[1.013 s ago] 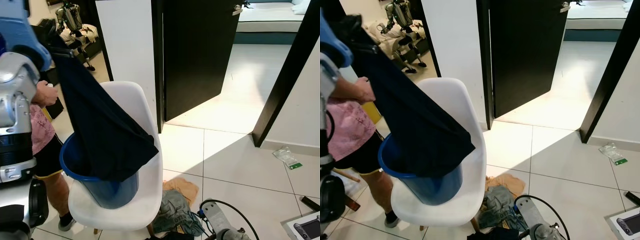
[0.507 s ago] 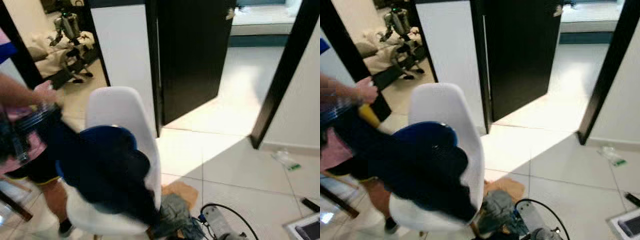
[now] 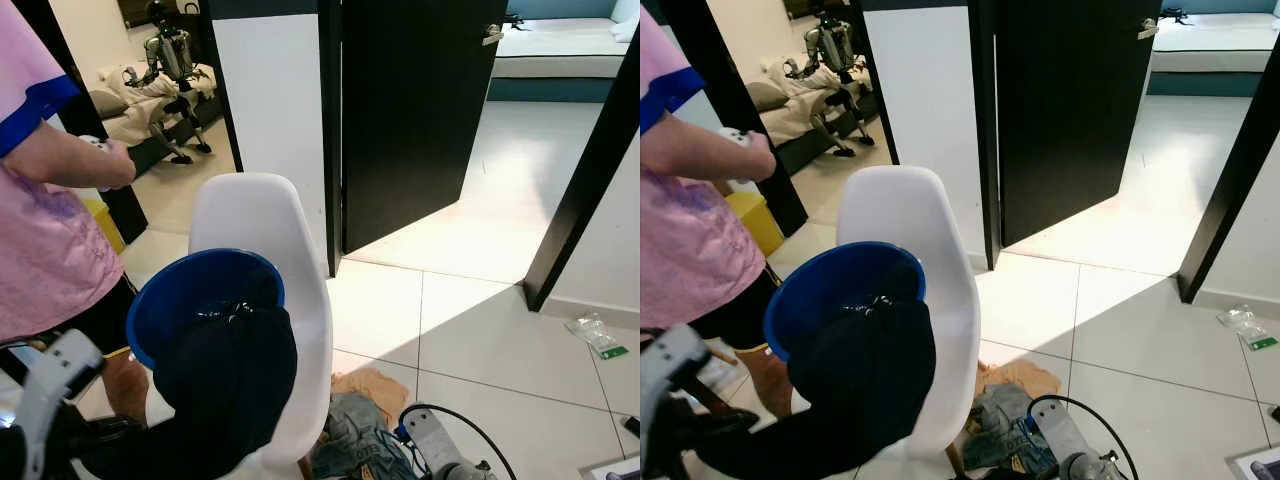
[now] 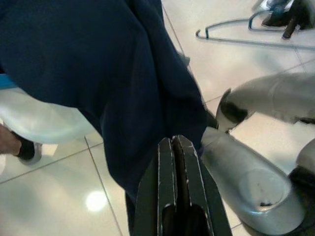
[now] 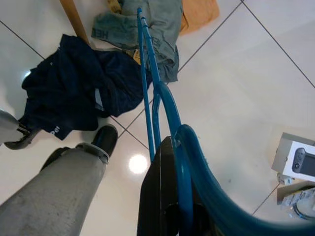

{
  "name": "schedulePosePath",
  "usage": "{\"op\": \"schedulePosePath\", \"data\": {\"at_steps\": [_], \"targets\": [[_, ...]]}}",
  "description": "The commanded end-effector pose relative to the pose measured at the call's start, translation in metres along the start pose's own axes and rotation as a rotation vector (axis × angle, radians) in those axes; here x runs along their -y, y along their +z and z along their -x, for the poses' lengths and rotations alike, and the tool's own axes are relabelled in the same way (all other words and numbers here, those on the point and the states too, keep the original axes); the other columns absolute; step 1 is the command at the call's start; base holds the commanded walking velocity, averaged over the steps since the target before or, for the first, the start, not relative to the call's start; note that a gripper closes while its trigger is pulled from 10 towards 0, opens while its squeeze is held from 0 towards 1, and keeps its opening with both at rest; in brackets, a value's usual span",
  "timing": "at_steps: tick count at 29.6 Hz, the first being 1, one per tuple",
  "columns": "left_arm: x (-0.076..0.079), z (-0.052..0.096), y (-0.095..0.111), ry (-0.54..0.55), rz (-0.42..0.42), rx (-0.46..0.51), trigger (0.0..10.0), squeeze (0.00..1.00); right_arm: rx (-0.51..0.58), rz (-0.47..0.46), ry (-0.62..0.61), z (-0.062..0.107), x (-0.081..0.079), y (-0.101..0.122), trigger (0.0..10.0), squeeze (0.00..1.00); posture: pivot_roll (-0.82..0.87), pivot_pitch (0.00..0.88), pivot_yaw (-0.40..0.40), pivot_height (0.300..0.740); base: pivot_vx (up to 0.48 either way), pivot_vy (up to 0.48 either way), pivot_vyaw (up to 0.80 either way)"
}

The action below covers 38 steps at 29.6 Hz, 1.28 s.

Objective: Hang hanger

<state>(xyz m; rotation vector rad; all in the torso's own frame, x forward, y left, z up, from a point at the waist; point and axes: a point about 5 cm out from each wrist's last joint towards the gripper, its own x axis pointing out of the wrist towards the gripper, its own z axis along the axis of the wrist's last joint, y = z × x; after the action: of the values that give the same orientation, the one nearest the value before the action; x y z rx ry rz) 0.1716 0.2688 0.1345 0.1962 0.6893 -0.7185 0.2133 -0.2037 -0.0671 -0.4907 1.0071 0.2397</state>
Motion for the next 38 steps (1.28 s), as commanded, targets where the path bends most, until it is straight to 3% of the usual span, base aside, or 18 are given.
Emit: {"op": "schedulePosePath", "data": {"at_steps": [1,6,11,12,16,18,21,22,23,25,27,30,32,33,34,36,38], "targets": [[-0.001,-0.007,0.002,0.013,-0.034,-0.032,10.0,1.0,0.003,0.008,0.012,0.0,-0.004,0.001,10.0,0.0,0.04,0.0,0.059,0.74,0.0,0.0,0.0],[0.001,-0.01,0.005,-0.001,-0.078,-0.032,10.0,1.0,0.002,0.007,0.013,0.0,-0.004,0.001,10.0,0.0,0.04,0.0,0.059,0.74,0.0,0.0,0.0],[0.01,-0.001,0.024,-0.079,-0.179,0.012,10.0,1.0,-0.001,0.007,0.013,0.0,-0.004,-0.001,10.0,0.0,0.04,0.0,0.054,0.74,0.0,0.0,0.0],[0.013,0.002,0.036,-0.099,-0.217,0.053,10.0,1.0,-0.002,0.008,0.013,0.0,-0.003,-0.001,10.0,0.0,0.04,0.0,0.051,0.74,0.0,0.0,0.0],[0.014,0.002,0.042,-0.097,-0.232,0.08,10.0,1.0,-0.002,0.009,0.013,0.0,-0.003,-0.002,10.0,0.0,0.04,0.0,0.051,0.74,0.0,0.0,0.0],[0.003,-0.001,0.068,0.007,-0.237,0.258,10.0,1.0,-0.002,0.01,0.012,0.0,-0.003,-0.002,10.0,0.0,0.04,0.0,0.05,0.74,0.0,0.0,0.0],[-0.006,-0.004,0.078,0.085,-0.212,0.332,10.0,1.0,-0.001,0.01,0.012,0.0,-0.002,-0.002,10.0,0.0,0.03,0.0,0.049,0.74,0.0,0.0,0.0],[-0.02,-0.008,0.087,0.196,-0.163,0.402,10.0,0.85,-0.001,0.01,0.012,0.0,-0.002,-0.002,10.0,0.0,0.03,0.0,0.048,0.74,0.0,0.0,0.0],[-0.036,-0.013,0.093,0.324,-0.094,0.453,10.0,0.0,-0.002,0.01,0.011,0.0,-0.001,-0.003,10.0,0.0,0.03,0.0,0.046,0.74,0.0,0.0,0.0],[-0.057,-0.022,0.098,0.502,0.03,0.51,10.0,0.0,-0.002,0.01,0.01,0.0,0.0,-0.003,10.0,0.0,0.02,0.0,0.044,0.74,0.0,0.0,0.0],[-0.057,-0.022,0.098,0.502,0.03,0.51,10.0,0.0,-0.002,0.01,0.01,0.0,0.0,-0.003,10.0,0.0,0.02,0.0,0.044,0.74,0.0,0.0,0.0],[-0.068,-0.03,0.099,0.585,0.137,0.55,10.0,0.0,-0.003,0.012,0.01,0.001,0.001,-0.004,10.0,0.0,0.02,0.0,0.04,0.74,0.0,0.0,0.0],[-0.074,-0.046,0.094,0.618,0.27,0.561,10.0,0.0,-0.004,0.013,0.009,0.001,0.002,-0.005,10.0,0.0,0.02,0.0,0.038,0.74,0.0,0.0,0.0],[-0.074,-0.046,0.094,0.618,0.27,0.561,10.0,0.0,-0.004,0.013,0.009,0.001,0.002,-0.005,10.0,0.0,0.02,0.0,0.038,0.74,0.0,0.0,0.0],[-0.077,-0.057,0.089,0.637,0.336,0.546,10.0,0.0,-0.004,0.014,0.008,0.001,0.002,-0.005,10.0,0.0,0.02,0.0,0.036,0.74,0.0,0.0,0.0],[-0.077,-0.057,0.089,0.637,0.336,0.546,10.0,0.0,-0.004,0.014,0.008,0.001,0.002,-0.005,10.0,0.0,0.02,0.0,0.036,0.74,0.0,0.0,0.0],[-0.081,-0.075,0.079,0.671,0.423,0.518,10.0,0.0,-0.003,0.011,0.004,0.001,0.003,-0.006,10.0,0.0,0.01,0.0,0.038,0.74,0.0,0.0,0.0]]}}
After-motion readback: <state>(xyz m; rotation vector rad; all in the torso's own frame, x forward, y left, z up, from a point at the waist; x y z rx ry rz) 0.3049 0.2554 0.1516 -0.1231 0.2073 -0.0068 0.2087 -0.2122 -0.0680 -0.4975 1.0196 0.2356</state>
